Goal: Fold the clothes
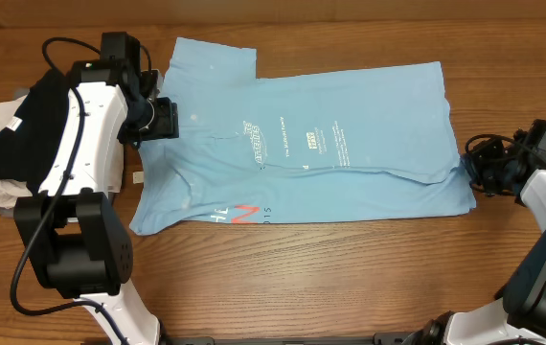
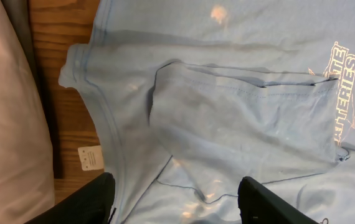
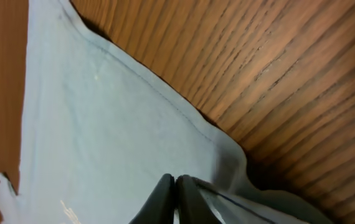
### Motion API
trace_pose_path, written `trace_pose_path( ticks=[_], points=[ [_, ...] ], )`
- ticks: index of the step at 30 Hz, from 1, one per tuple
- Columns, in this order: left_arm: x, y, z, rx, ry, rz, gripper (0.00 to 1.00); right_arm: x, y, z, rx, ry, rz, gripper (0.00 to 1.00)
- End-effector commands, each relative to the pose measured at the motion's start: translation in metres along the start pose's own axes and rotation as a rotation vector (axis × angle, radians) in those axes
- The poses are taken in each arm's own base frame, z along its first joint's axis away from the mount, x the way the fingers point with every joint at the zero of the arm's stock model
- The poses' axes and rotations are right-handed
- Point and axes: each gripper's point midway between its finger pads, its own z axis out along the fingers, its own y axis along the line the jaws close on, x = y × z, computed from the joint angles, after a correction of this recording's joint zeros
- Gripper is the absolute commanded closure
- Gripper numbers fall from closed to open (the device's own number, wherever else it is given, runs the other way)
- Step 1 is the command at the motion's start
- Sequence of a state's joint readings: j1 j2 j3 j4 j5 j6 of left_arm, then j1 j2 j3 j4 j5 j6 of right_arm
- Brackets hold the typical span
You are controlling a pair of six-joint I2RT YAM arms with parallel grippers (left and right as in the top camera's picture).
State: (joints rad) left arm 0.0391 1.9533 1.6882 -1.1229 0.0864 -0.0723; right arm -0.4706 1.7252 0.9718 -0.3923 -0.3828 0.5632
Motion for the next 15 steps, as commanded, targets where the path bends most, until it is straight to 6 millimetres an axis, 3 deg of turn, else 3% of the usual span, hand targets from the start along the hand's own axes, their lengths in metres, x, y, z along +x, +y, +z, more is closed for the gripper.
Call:
trace_pose_path(
  ticks=[1,4,5,13,15],
  points=[
    [-0.007,-0.005,-0.016,0.018,-0.043,0.014,0.33,-0.007,-0.004,-0.001,0.026,-0.032,0.013,0.96],
    [-0.006,-0.005,-0.016,0.018,-0.04,0.014,0.33,-0.009,-0.008,-0.002,0.045,-0.045,0.014,0.95],
    [-0.006,-0.005,-0.016,0.018,-0.04,0.014,0.33,-0.011,-0.01,-0.002,0.058,-0.056,0.014,0.87],
    [-0.005,-0.004,-0.016,0.017,-0.033,0.019,0.33,-0.022,-0.032,-0.008,0.131,-0.098,0.049,0.88],
    [-0.004,-0.004,-0.016,0.016,-0.029,0.027,0.33,-0.017,-0.04,-0.01,0.15,-0.074,0.072,0.77]
  ],
)
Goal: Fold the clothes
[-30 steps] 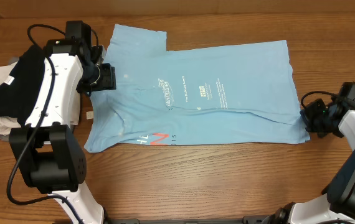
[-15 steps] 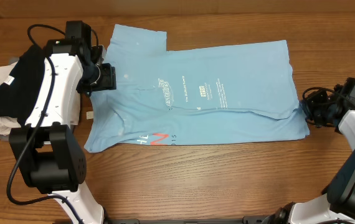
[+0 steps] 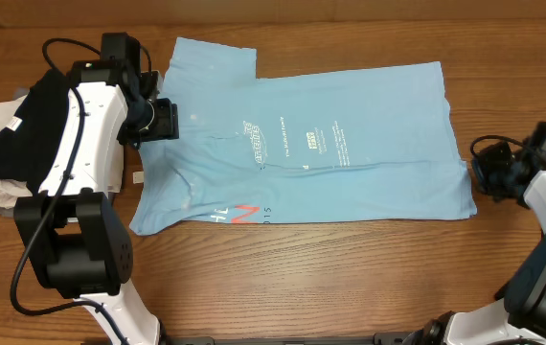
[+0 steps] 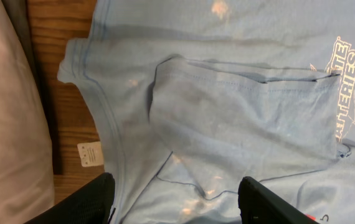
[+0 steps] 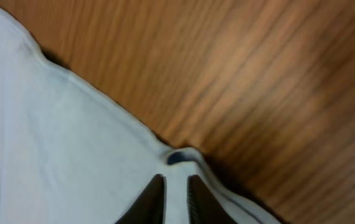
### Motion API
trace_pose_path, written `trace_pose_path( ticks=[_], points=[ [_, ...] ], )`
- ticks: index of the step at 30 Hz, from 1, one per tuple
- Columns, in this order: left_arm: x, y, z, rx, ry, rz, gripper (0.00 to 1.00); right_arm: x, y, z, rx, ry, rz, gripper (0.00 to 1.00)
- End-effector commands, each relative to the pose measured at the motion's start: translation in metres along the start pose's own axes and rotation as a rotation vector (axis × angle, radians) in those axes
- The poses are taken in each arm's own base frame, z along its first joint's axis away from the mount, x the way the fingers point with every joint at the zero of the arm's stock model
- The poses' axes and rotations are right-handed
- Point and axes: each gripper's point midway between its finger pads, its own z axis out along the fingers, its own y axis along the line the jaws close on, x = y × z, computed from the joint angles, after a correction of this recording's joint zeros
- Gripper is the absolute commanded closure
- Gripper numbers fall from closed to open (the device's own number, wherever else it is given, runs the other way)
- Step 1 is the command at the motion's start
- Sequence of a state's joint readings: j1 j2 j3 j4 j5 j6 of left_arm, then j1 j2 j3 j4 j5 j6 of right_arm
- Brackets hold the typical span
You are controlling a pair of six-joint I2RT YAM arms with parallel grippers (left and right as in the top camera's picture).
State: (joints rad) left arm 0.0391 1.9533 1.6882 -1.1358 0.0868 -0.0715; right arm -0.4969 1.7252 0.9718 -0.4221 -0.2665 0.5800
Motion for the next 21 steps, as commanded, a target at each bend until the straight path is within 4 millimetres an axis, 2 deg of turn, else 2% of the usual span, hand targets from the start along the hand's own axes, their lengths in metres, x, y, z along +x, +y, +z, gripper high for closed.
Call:
trace_pose_path(
  ticks=[1,5,9,12,14,18,21],
  points=[
    [-0.006,-0.004,-0.016,0.016,-0.039,0.03,0.33,-0.001,-0.017,-0.004,0.044,0.008,0.031,0.74],
    [-0.003,-0.008,-0.016,0.034,-0.029,0.079,0.35,0.016,-0.025,-0.005,0.075,0.082,-0.023,0.6],
    [0.005,-0.014,-0.035,0.067,-0.022,0.124,0.36,0.035,-0.036,-0.008,0.124,0.156,0.001,0.51],
    [0.013,-0.012,-0.05,0.052,-0.021,0.118,0.3,0.039,-0.041,-0.01,0.139,0.177,0.007,0.5],
    [0.023,-0.011,-0.053,0.048,0.014,0.097,0.29,0.041,-0.046,-0.012,0.15,0.189,0.025,0.52],
    [0.046,-0.004,-0.047,0.017,0.109,0.026,0.29,0.037,-0.055,-0.018,0.136,0.2,0.062,0.52],
    [0.059,0.014,-0.038,-0.087,0.152,-0.061,0.24,0.029,-0.054,-0.027,0.057,0.205,0.116,0.5]
  ],
)
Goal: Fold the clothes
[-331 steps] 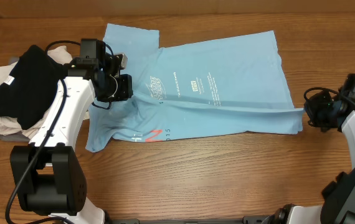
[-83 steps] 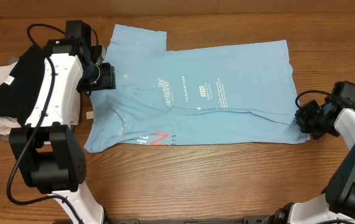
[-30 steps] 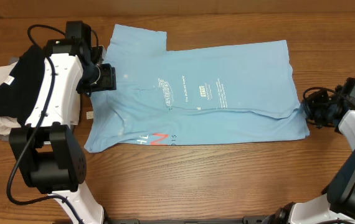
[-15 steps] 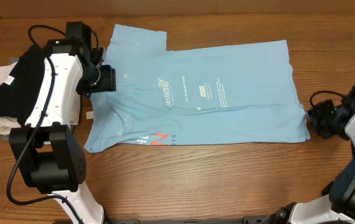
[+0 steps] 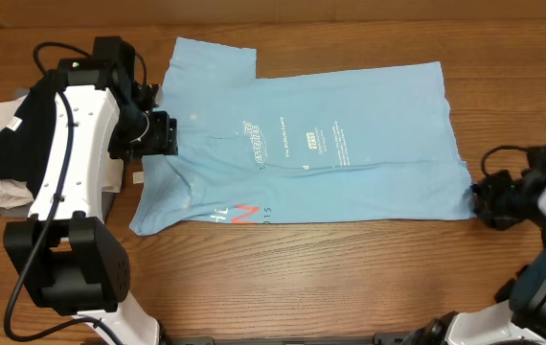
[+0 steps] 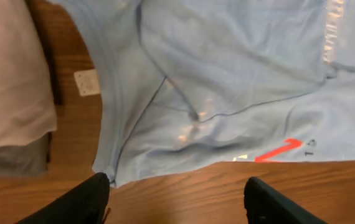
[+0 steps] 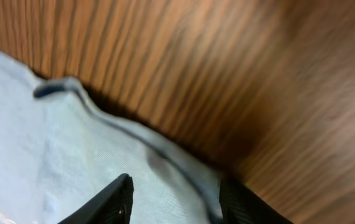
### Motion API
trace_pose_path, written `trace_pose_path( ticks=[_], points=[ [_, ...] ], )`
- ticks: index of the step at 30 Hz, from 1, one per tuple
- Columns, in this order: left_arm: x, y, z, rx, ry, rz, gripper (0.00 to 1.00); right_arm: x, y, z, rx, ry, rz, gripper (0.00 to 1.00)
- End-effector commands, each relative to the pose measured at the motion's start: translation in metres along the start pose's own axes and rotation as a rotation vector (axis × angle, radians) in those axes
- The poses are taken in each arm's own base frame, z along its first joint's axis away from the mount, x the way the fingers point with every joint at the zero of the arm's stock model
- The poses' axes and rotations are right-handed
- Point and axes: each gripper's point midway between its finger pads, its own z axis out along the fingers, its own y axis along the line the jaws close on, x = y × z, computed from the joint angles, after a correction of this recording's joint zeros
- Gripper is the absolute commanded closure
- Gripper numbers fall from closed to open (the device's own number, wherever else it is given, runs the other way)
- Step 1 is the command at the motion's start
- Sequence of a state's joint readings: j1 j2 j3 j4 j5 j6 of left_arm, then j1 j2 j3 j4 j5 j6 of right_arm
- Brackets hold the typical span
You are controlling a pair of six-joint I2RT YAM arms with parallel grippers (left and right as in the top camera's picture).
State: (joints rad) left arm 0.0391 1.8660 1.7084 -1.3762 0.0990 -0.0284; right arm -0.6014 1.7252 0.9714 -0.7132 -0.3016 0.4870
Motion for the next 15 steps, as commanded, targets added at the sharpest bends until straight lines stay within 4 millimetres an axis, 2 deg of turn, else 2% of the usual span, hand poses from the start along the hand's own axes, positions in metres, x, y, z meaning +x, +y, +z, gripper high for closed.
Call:
trace_pose_path(
  ticks=[1,4,9,15],
  points=[
    [0.014,0.021,0.007,-0.107,0.034,-0.123,0.22,-0.007,0.004,-0.014,-0.116,0.013,0.029,0.5],
    [0.025,0.03,0.025,-0.114,0.077,-0.16,0.2,-0.002,0.011,-0.02,-0.204,0.056,0.004,0.49],
    [0.05,0.04,0.061,-0.031,0.159,-0.24,0.23,0.01,0.01,-0.019,-0.188,0.096,-0.024,0.48],
    [0.081,0.056,0.086,0.002,0.241,-0.261,0.25,0.014,0.007,-0.018,-0.17,0.11,-0.019,0.46]
  ],
)
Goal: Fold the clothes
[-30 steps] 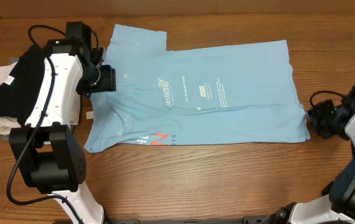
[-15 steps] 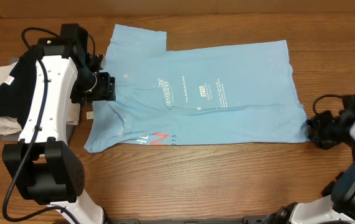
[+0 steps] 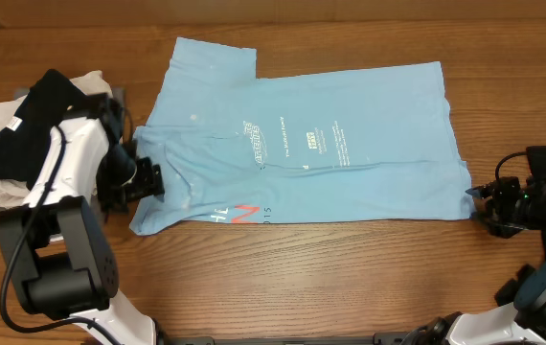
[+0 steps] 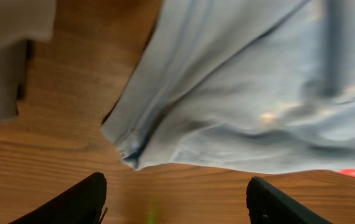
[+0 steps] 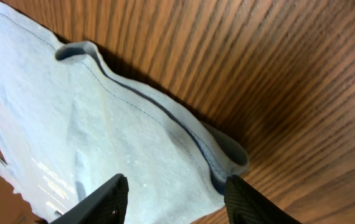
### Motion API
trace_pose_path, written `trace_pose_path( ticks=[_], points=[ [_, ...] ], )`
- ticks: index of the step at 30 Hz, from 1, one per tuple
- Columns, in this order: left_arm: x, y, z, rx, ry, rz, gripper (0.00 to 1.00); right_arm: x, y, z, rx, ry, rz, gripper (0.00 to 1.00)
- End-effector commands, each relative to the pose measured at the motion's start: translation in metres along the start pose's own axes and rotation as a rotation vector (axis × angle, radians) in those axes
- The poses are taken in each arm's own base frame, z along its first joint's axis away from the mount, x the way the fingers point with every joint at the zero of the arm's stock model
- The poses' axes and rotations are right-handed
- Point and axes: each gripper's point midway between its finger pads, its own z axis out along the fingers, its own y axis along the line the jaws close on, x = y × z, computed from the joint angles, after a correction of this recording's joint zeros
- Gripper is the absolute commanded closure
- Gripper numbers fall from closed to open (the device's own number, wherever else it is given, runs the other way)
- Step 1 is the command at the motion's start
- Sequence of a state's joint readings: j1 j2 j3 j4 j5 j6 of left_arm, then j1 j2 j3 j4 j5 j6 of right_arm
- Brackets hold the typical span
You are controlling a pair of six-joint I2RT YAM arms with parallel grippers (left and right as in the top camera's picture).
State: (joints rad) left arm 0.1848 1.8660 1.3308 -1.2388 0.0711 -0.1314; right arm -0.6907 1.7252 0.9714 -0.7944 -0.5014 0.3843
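Observation:
A light blue T-shirt (image 3: 302,144) with printed lettering lies spread on the wooden table, its upper part folded over. My left gripper (image 3: 146,182) sits at the shirt's lower-left corner. In the left wrist view it is open (image 4: 174,205), the corner's hem (image 4: 131,155) just ahead of the fingers over bare wood. My right gripper (image 3: 481,204) is at the shirt's lower-right corner. In the right wrist view it is open (image 5: 177,202), with the hemmed corner (image 5: 221,165) between and just ahead of the fingers.
A pile of other clothes (image 3: 5,144), black on top of beige and grey, lies at the table's left edge beside my left arm. Bare wood (image 3: 302,278) runs along the near side of the shirt.
My left gripper has moved from beside the shirt's left sleeve to its lower-left corner. The right gripper stays open at the lower-right corner, now with the hem between its fingers.
My right gripper was shut on the shirt's bunched right edge. Then its jaws were slightly apart and the edge lay flat. Then it stood open at the lower-right corner. The left gripper stayed open by the left sleeve, then came nearer, and is now at the lower-left corner.

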Motion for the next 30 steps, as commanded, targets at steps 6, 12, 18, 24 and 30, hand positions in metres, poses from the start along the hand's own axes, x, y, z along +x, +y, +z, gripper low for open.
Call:
trace_pose_path(
  ticks=[6,12,18,24,30],
  points=[
    [0.021,0.006,0.046,0.042,0.04,-0.013,0.31,-0.001,0.001,-0.006,0.012,-0.024,-0.031,0.46],
    [0.011,0.013,0.059,0.004,-0.016,-0.013,0.53,-0.001,0.001,-0.006,0.012,-0.024,-0.031,0.46],
    [0.01,0.044,0.061,-0.162,-0.042,-0.118,0.81,-0.003,-0.003,-0.006,0.037,-0.035,-0.03,0.46],
    [0.008,0.059,0.059,-0.182,-0.05,-0.173,0.83,0.0,-0.019,-0.005,0.112,-0.033,-0.013,0.46],
    [0.008,0.07,0.059,-0.17,-0.051,-0.226,0.82,0.027,-0.035,0.014,0.168,0.028,-0.02,0.42]
  ],
)
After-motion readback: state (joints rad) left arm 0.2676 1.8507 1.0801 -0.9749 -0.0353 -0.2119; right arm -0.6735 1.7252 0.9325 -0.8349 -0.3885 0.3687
